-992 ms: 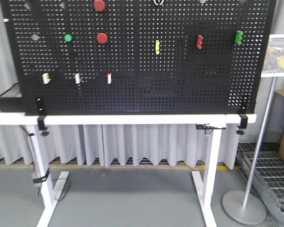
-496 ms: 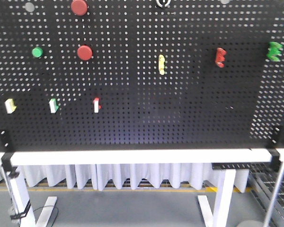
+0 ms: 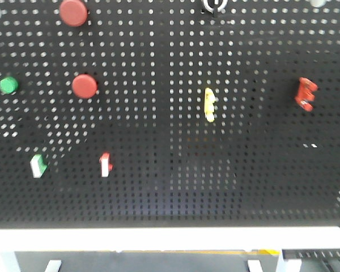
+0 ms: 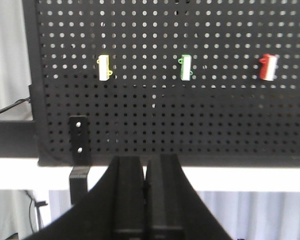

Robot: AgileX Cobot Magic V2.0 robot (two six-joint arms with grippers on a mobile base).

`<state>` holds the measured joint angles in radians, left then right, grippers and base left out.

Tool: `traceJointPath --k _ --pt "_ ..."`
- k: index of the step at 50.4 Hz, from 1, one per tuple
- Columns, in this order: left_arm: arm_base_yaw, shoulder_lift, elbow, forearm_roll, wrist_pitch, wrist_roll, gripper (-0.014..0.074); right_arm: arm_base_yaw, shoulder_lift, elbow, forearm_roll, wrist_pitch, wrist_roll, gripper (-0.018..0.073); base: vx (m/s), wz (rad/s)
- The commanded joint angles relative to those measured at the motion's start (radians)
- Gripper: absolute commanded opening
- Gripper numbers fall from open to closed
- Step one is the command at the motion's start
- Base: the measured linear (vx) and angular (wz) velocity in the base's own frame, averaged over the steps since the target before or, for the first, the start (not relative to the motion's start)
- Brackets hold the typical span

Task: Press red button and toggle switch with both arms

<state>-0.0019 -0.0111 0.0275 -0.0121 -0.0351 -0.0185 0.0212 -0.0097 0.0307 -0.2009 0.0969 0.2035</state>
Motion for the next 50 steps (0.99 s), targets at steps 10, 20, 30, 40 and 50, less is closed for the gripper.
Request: traceJointPath --k 10,20,30,40,50 --pt "0.001 0.014 0.028 -0.01 -0.084 -0.007 0.0002 -0.004 -0.013 0.011 -0.005 -0.078 -0.006 -0.0003 0.18 -0.01" --pt "0.001 0.014 0.028 -0.01 -0.084 -0.007 0.0002 -0.004 -0.013 0.011 -0.005 -0.078 -0.006 -0.0003 0.12 -0.02" --pt "0.001 0.014 0.028 -0.01 -0.084 -0.007 0.0002 -0.004 -0.013 0.011 -0.005 -0.078 -0.006 -0.0003 0.08 -0.03" --pt "0.001 0.014 0.028 -0.01 -0.084 -0.007 0.0002 -0.004 -0.013 0.011 -0.005 -0.08 -0.006 -0.0003 0.04 -0.02" --pt "0.001 0.014 0.028 -0.01 -0.084 -0.007 0.0002 -0.004 -0.013 0.011 -0.005 -0.083 -0.006 -0.0003 0.0 -0.01"
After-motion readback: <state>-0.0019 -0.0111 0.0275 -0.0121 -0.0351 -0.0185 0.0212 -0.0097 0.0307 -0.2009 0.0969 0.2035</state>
